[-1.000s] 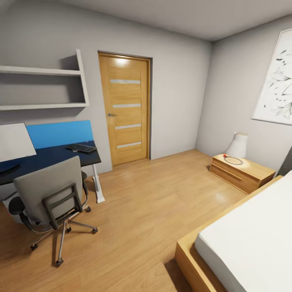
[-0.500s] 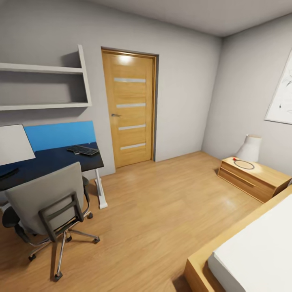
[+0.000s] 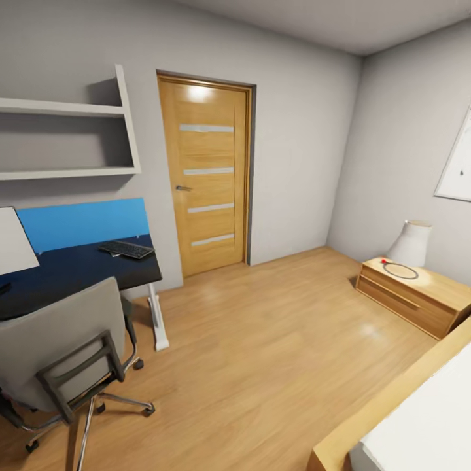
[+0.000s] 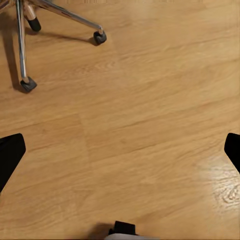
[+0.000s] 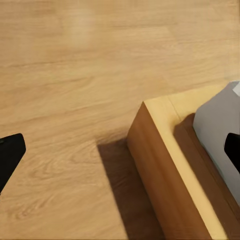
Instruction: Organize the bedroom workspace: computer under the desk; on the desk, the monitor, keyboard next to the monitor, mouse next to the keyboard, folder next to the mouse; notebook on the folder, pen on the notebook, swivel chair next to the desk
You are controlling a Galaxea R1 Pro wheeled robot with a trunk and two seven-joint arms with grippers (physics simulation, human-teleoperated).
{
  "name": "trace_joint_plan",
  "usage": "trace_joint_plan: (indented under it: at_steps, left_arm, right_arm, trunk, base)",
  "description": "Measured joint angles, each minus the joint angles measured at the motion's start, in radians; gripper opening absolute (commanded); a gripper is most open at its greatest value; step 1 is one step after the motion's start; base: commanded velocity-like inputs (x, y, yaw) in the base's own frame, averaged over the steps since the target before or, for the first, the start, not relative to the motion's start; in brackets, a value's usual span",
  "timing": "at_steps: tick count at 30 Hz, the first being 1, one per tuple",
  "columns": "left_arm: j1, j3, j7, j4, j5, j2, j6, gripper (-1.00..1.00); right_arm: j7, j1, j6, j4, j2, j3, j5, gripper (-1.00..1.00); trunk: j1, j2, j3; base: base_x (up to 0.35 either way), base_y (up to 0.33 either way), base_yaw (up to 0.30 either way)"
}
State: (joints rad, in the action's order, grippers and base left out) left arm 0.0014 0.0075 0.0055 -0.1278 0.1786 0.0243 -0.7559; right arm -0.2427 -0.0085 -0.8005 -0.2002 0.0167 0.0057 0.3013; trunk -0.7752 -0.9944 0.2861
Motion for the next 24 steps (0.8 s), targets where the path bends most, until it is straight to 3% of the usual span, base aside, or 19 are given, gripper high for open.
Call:
trace_joint_plan:
  at_steps: [10,24]
  left_arm:
    - [0.000,0.000,0.000,0.000,0.000,-0.001,0.002,1.00]
    - [0.000,0.000,0.000,0.000,0.000,-0.001,0.001,1.00]
  right_arm:
    - [0.002,0.000,0.001,0.002,0.000,0.000,0.000,1.00]
    - [0.002,0.000,0.003,0.002,0.000,0.000,0.000,1.00]
  trunk:
    - [0.000,0.000,0.000]
    - [0.000,0.000,0.000]
  base:
    - [0.323,0.173,-0.194]
    - [0.323,0.072,-0.016]
